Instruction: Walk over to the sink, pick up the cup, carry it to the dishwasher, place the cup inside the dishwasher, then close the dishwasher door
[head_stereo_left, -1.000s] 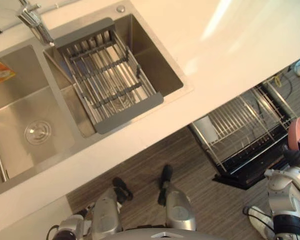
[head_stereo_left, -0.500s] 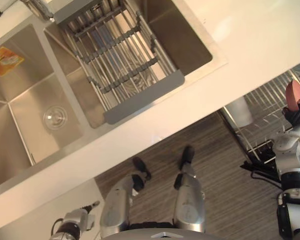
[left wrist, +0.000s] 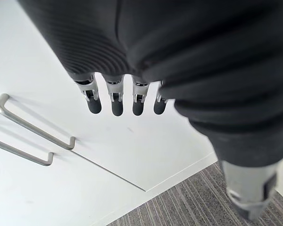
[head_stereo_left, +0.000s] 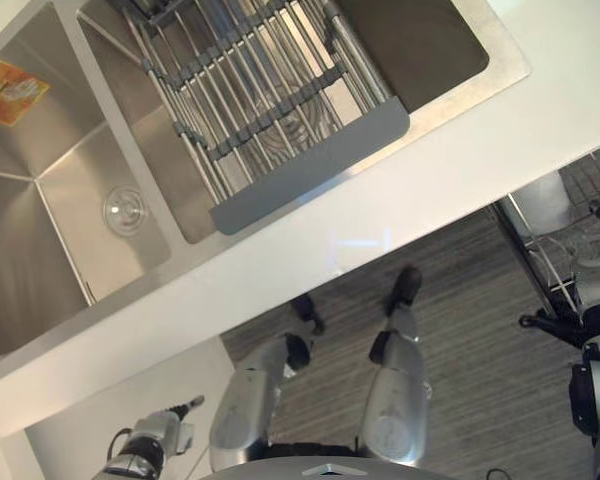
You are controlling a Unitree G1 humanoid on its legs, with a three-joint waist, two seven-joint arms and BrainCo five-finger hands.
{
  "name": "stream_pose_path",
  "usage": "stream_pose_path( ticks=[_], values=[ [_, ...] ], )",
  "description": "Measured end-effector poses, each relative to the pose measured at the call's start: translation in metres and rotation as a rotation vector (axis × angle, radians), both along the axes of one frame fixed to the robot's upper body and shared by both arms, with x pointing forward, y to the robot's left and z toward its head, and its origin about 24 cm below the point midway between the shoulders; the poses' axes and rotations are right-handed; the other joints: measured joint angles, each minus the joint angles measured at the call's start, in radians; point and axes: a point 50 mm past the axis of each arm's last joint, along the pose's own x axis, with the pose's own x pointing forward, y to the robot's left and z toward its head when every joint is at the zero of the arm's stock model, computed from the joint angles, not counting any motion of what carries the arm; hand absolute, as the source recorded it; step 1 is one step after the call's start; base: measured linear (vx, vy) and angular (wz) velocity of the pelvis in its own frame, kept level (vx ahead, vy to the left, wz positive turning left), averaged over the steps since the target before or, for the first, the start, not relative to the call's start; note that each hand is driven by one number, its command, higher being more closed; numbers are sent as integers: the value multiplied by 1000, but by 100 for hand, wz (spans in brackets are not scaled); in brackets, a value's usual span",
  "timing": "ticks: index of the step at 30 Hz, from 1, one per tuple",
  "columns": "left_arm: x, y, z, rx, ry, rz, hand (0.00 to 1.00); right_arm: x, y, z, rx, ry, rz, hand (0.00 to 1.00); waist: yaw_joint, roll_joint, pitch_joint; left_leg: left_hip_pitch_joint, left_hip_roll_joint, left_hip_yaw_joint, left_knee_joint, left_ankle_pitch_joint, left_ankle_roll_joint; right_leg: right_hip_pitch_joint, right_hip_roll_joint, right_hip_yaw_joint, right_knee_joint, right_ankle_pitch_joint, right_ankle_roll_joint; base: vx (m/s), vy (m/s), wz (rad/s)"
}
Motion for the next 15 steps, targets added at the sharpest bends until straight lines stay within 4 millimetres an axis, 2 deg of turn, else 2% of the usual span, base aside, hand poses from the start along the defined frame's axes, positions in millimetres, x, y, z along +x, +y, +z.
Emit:
stream_pose_path(
  ticks=[4, 8, 13, 15],
  values=[
    [-3, -6, -2, -26, 9, 20, 0, -18, -16, -11, 82, 0, -142, 0, 9, 25, -17, 0, -10, -1, -24, 14, -2, -12, -7, 3, 5, -1, 0, 48, -60, 2],
    [-6, -8, -4, -44, 16, 55, 0, -38, -29, -22, 163, -49, -227, 0, 2, 26, -18, 8, -11, -1, -25, 14, -2, -14, -10, 5, 22, -9, -2, 44, -68, -1],
    [-4, -5, -3, -53, -10, 92, 0, -35, -27, -17, 161, -154, -148, 0, -18, 24, -17, 54, -9, 0, -28, 11, -7, 22, -11, 8, 39, -21, -5, 23, -65, -3],
    [-3, -3, -3, -64, -21, 118, 0, -30, -20, -2, 114, -230, -76, 0, -29, 20, -14, 86, -2, 2, -22, -2, -18, 54, -6, 8, 40, -26, -6, 10, -78, -7]
  ],
)
